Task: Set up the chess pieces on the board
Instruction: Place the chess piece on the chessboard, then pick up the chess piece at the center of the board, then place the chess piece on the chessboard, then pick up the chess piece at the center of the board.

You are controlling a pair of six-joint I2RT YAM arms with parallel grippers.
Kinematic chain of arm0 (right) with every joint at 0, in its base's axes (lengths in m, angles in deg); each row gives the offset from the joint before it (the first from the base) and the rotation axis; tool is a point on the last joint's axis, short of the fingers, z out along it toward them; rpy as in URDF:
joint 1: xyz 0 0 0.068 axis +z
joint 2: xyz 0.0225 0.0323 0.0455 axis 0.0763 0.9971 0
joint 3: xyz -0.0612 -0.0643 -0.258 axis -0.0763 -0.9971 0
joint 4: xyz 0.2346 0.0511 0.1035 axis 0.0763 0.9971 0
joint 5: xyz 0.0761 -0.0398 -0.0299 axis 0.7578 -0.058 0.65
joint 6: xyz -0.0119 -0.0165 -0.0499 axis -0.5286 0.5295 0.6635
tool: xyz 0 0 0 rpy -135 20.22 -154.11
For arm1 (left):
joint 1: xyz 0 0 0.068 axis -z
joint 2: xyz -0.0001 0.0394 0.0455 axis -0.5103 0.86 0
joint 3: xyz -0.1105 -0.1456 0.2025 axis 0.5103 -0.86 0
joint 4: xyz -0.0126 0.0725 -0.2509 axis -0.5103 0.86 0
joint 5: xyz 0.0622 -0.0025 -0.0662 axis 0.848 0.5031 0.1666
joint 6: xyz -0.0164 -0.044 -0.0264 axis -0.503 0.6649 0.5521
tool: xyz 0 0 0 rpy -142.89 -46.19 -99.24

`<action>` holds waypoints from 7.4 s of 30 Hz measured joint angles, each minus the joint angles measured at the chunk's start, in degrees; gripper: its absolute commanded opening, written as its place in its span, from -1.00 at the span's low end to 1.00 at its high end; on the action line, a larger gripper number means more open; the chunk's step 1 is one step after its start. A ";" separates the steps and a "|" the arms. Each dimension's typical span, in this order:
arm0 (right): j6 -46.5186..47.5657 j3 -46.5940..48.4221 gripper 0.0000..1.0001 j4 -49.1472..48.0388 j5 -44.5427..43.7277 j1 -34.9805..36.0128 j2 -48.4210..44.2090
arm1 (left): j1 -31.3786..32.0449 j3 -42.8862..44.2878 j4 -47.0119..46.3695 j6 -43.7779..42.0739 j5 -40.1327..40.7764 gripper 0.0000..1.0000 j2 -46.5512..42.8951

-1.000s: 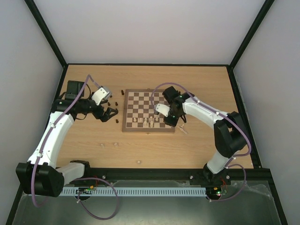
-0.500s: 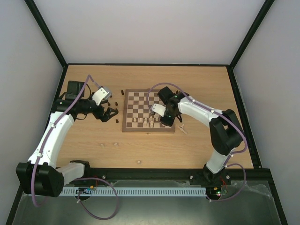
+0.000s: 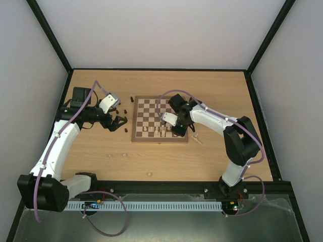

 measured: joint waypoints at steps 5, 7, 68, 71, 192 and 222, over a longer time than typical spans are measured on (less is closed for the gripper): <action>0.00 0.00 -0.71 -0.02 0.00 0.00 0.00 | 0.00 0.00 0.00 0.00 0.02 0.98 0.02; -0.02 0.00 -0.69 -0.02 0.00 0.00 0.00 | 0.00 0.00 -0.02 0.00 0.02 0.98 0.02; -5.62 2.12 -0.15 2.40 -0.44 0.00 -17.38 | 15.37 -14.53 15.76 -11.04 22.67 0.45 7.45; -5.77 2.10 -0.16 2.40 -0.46 0.00 -17.38 | 17.94 -14.53 13.81 -10.14 23.15 0.35 9.22; -2.49 -13.46 0.16 1.01 4.90 -9.66 -32.30 | 30.38 13.64 3.58 0.44 32.48 0.25 30.75; -3.80 -10.49 0.12 -0.81 10.88 24.90 -10.82 | 3.93 -5.35 6.34 1.60 23.71 0.98 -12.11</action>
